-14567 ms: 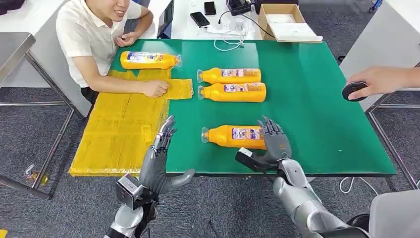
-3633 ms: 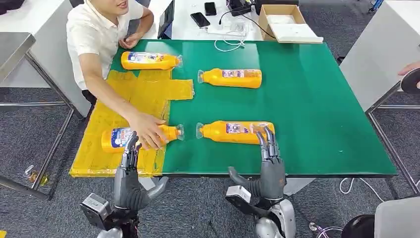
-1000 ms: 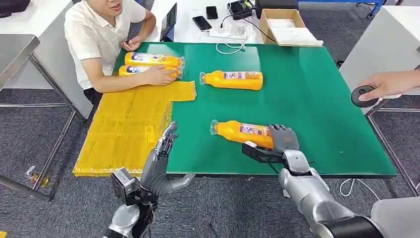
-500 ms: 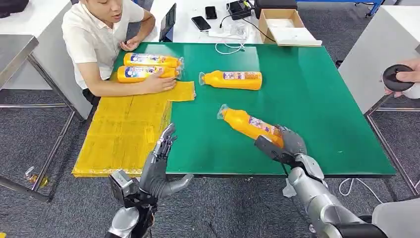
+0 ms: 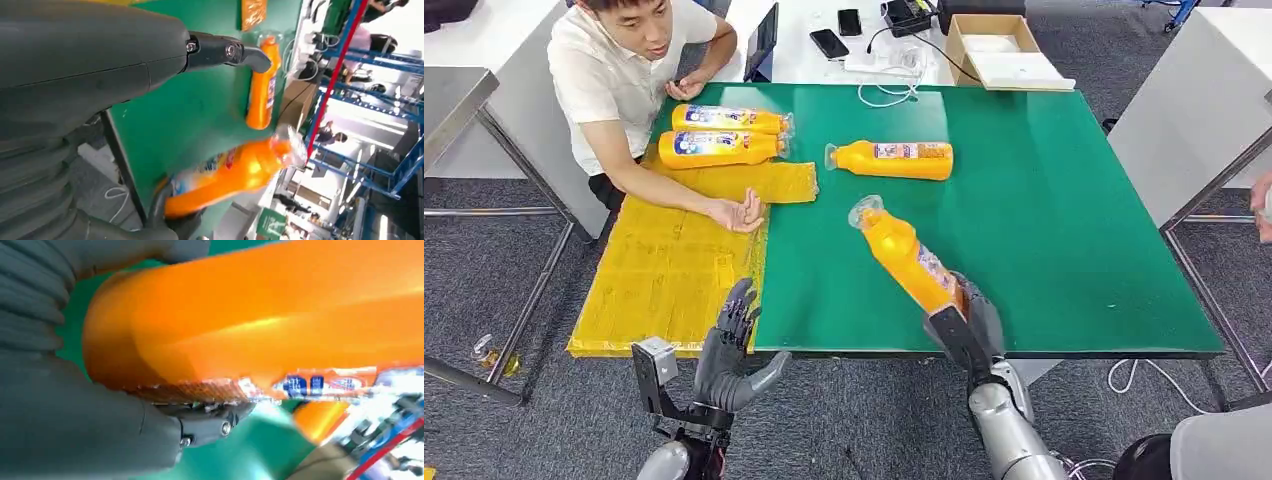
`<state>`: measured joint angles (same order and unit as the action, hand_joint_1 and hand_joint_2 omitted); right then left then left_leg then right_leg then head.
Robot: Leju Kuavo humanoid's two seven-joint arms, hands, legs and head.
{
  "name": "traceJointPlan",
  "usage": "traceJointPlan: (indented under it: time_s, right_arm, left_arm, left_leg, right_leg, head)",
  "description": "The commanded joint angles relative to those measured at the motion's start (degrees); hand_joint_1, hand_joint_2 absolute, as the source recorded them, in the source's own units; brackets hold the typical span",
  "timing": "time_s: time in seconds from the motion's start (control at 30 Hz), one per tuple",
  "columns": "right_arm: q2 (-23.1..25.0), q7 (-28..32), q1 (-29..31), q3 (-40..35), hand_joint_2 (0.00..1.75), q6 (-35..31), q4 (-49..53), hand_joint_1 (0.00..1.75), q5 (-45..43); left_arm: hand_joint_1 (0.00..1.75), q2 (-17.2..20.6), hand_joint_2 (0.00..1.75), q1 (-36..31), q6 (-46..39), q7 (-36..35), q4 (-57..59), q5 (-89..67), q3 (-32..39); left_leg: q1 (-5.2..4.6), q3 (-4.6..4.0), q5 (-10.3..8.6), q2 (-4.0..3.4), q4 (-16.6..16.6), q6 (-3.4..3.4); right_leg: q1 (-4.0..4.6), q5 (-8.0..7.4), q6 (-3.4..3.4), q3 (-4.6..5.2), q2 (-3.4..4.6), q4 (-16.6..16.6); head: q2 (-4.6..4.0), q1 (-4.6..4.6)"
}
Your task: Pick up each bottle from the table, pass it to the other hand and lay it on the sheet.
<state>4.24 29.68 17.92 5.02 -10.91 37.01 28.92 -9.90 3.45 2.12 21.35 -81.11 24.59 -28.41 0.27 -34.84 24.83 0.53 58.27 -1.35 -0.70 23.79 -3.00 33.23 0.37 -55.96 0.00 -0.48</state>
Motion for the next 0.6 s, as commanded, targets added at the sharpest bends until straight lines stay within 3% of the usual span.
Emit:
traceJointPlan:
  time_s: [0.03, 0.1, 0.13, 0.27, 0.37, 0.6]
  right_arm:
    - [1.94, -0.7, -1.92, -3.61, 1.75, 0.18, 5.32, 1.75, -1.33]
    - [1.8, -0.7, -1.88, -3.71, 1.75, 0.19, 5.27, 1.75, -1.48]
    - [2.78, 0.43, -2.33, -7.98, 1.75, 0.36, 6.64, 1.75, -1.77]
    - [4.83, -0.2, -2.07, -13.43, 1.75, -0.54, 7.58, 1.75, -0.46]
    - [6.28, -1.08, -0.86, -20.61, 1.75, -0.49, 4.76, 1.75, -0.59]
    - [8.2, -0.66, 0.82, -27.48, 1.75, -2.09, 0.14, 1.75, -0.96]
  left_arm:
    - [0.0, 2.62, 1.75, -0.71, -0.05, -0.51, 1.17, 0.76, -1.49]
    - [0.0, 2.64, 1.75, -0.72, -0.06, -0.52, 1.19, 0.78, -1.53]
    - [0.0, 2.85, 1.75, -0.97, 1.17, -1.48, 0.71, 2.52, -2.27]
    - [0.0, 2.48, 1.75, -1.9, 1.52, -1.8, 0.42, 2.76, -2.87]
    - [0.0, 1.55, 1.75, -3.75, 1.55, -2.68, 1.56, 2.66, -3.03]
    - [0.0, 0.6, 1.75, -6.1, 0.57, -2.96, 3.35, 2.86, -3.65]
  left_leg:
    - [0.01, 0.14, 0.04, -0.11, -0.05, 0.06]
    - [0.01, 0.18, 0.06, -0.14, -0.07, 0.08]
    - [0.0, 0.06, 0.03, -0.03, -0.04, 0.05]
    - [-0.05, -0.05, 0.05, -0.16, -0.01, 0.04]
    - [-0.03, -0.05, 0.06, -0.21, 0.0, 0.08]
    - [0.03, -0.14, -0.01, -0.11, -0.02, 0.05]
  right_leg:
    - [0.03, 0.02, 0.1, -0.08, 0.06, 0.02]
    - [0.03, 0.04, 0.12, -0.12, 0.07, 0.02]
    - [0.01, 0.04, 0.09, -0.04, -0.01, 0.01]
    - [-0.05, 0.03, 0.11, 0.08, 0.15, -0.03]
    - [-0.02, 0.05, 0.16, 0.12, 0.16, -0.06]
    - [0.02, 0.02, 0.09, 0.21, 0.06, -0.03]
  head:
    - [0.0, 0.0]
    - [0.0, 0.0]
    - [0.0, 0.0]
    - [0.0, 0.02]
    - [0.0, 0.02]
    - [0.0, 0.0]
